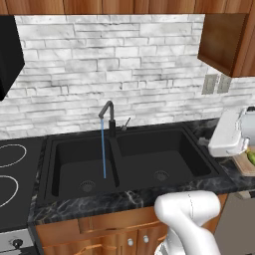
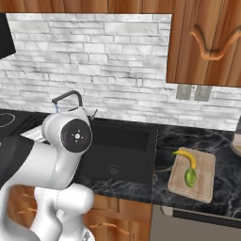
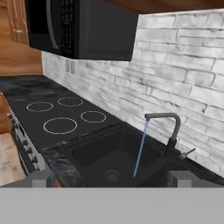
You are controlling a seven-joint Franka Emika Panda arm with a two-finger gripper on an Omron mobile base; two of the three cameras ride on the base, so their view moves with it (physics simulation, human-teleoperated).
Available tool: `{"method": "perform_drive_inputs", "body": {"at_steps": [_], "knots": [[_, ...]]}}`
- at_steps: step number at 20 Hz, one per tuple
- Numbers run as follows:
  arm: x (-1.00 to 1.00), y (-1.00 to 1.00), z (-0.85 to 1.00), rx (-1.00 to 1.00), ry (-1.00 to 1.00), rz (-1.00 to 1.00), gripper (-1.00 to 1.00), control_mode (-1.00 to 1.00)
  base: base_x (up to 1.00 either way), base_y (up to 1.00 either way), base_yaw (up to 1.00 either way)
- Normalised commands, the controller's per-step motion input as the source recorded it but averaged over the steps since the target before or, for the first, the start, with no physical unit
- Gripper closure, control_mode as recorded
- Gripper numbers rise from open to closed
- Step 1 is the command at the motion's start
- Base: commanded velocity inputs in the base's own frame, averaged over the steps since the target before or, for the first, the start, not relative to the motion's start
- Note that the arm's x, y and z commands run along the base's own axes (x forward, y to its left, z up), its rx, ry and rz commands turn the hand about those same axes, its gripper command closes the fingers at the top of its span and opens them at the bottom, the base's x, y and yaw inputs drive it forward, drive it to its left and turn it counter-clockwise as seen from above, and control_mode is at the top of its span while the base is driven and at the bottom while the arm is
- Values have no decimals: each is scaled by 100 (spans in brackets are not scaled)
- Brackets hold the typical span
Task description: Pick the mango, banana from the sink and place them on the cutting board to airdry. Then turn off the sink faucet.
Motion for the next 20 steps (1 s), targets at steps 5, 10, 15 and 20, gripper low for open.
{"method": "perform_drive_inputs", "body": {"at_steps": [5, 10, 15, 20], "knots": [[35, 17, -34, 5, 5, -7, -100, -100, 0, 0, 0], [27, -1, -39, 10, 5, -1, -100, -100, 0, 0, 0], [28, -2, -35, 7, 2, 1, -100, -100, 0, 0, 0], [29, 4, -14, 5, 0, 5, -100, -100, 0, 0, 0]]}}
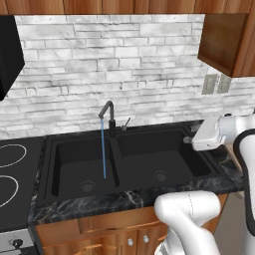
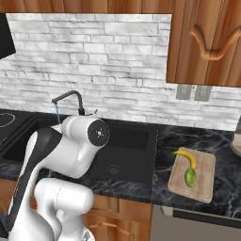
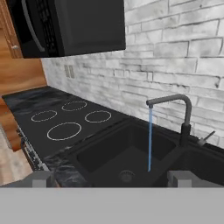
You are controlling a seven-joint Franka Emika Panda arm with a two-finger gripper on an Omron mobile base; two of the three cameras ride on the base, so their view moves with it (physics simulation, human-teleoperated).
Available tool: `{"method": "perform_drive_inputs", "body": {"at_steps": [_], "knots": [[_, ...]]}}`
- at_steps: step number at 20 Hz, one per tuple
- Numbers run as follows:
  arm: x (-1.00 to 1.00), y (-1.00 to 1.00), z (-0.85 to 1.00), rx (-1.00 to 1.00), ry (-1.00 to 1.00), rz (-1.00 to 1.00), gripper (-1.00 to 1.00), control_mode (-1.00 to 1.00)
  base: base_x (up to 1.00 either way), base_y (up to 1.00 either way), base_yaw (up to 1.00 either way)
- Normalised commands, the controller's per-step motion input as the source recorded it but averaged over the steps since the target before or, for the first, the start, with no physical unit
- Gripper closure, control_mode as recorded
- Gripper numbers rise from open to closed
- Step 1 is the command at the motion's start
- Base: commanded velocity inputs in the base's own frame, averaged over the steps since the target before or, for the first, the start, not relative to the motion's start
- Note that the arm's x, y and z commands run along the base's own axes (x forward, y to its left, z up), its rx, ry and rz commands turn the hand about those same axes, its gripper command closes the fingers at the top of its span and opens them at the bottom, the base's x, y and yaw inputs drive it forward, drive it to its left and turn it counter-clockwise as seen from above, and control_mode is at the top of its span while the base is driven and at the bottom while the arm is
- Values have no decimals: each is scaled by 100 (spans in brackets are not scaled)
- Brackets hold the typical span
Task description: Pick the mango, banana from the sink and place them on the cutting board to airdry. Then turn off the sink faucet.
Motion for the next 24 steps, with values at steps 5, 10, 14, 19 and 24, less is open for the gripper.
{"method": "perform_drive_inputs", "body": {"at_steps": [5, 10, 14, 19, 24], "knots": [[37, 7, -8, 4, -2, 10, -100, -100, 0, 0, 0], [21, 0, -2, 0, -3, 9, -100, -100, 0, 0, 0], [6, 0, -15, 0, -2, 6, -100, -100, 0, 0, 0], [13, 15, -21, 0, -3, 4, -100, -100, 0, 0, 0], [18, 20, -11, 0, -4, 0, -100, -100, 0, 0, 0]]}}
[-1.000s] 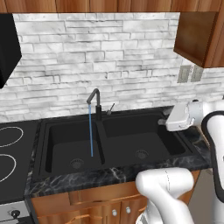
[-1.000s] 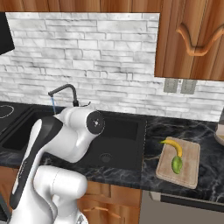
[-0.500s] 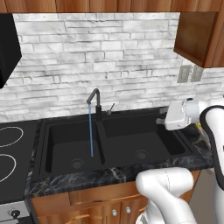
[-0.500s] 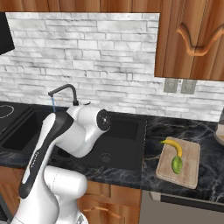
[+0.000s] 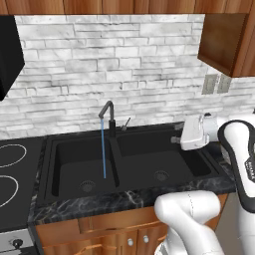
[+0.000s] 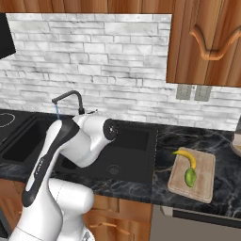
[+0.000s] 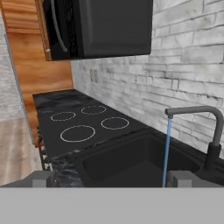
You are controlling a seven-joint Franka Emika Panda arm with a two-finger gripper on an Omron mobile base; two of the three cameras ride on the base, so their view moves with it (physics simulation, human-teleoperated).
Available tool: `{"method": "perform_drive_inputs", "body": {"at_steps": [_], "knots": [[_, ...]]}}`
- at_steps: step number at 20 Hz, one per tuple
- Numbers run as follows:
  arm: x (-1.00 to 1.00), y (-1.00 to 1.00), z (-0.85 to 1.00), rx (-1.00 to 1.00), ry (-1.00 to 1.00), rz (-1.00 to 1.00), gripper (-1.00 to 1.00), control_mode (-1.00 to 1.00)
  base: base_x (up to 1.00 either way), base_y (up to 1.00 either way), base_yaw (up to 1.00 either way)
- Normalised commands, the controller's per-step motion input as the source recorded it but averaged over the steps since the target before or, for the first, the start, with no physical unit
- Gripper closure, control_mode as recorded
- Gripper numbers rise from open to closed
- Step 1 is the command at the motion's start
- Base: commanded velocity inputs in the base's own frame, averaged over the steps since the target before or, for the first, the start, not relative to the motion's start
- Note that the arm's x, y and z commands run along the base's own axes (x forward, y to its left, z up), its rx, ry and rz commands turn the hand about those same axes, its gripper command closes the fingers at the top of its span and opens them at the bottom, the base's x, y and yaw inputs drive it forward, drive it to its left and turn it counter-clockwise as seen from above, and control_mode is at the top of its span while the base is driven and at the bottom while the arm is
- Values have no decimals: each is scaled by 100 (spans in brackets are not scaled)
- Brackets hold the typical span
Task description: Pick the mango, banana from the sink and place them on the cutting board to airdry. Then turn off the sink faucet.
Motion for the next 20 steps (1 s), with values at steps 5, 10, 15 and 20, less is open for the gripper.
{"method": "perform_drive_inputs", "body": {"at_steps": [5, 10, 15, 20], "knots": [[9, 1, -2, 0, -5, 0, -100, -100, 0, 0, 0], [14, 0, -5, 0, -3, 0, -100, -100, 0, 0, 0], [18, 0, -2, 0, -3, 0, -100, -100, 0, 0, 0], [20, 0, 0, 0, -2, 0, -100, -100, 0, 0, 0]]}}
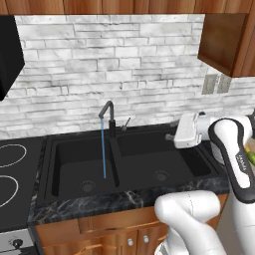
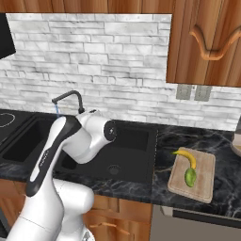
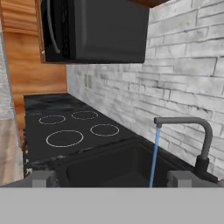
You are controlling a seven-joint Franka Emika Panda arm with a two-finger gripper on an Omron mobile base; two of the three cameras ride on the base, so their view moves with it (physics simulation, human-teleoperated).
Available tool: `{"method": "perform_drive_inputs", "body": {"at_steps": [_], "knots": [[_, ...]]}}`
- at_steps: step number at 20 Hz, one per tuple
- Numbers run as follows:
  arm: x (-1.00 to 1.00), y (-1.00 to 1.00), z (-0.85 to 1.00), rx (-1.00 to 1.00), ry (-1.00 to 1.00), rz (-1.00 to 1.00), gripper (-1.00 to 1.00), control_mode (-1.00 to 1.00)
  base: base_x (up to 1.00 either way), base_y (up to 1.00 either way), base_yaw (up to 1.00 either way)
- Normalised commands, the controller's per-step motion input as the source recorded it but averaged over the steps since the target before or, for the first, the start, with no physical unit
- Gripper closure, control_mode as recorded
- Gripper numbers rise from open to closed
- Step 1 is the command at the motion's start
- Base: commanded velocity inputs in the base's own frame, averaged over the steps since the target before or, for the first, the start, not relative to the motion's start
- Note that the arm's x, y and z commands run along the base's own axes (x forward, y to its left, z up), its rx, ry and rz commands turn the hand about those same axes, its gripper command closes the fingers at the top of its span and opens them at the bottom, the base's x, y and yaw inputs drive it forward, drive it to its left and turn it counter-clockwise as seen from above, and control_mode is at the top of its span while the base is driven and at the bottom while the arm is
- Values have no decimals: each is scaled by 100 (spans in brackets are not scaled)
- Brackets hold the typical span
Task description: Pick the mango, banana from the sink and place them on the cutting board to airdry. Then turn off the sink faucet.
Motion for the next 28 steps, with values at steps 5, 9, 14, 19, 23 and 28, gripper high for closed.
{"method": "perform_drive_inputs", "body": {"at_steps": [5, 9, 14, 19, 23, 28], "knots": [[20, 0, 0, 0, 0, -2, -100, -100, 0, 0, 0], [10, 0, -8, 0, 0, -5, -100, -100, 0, 0, 0], [7, 0, -11, 0, 0, -10, -100, -100, 0, 0, 0], [5, 0, -13, 0, 0, -7, -100, -100, 0, 0, 0], [6, 0, -5, 1, 0, 0, -100, -100, 0, 0, 0], [11, 0, -1, 1, -1, 0, -100, -100, 0, 0, 0]]}}
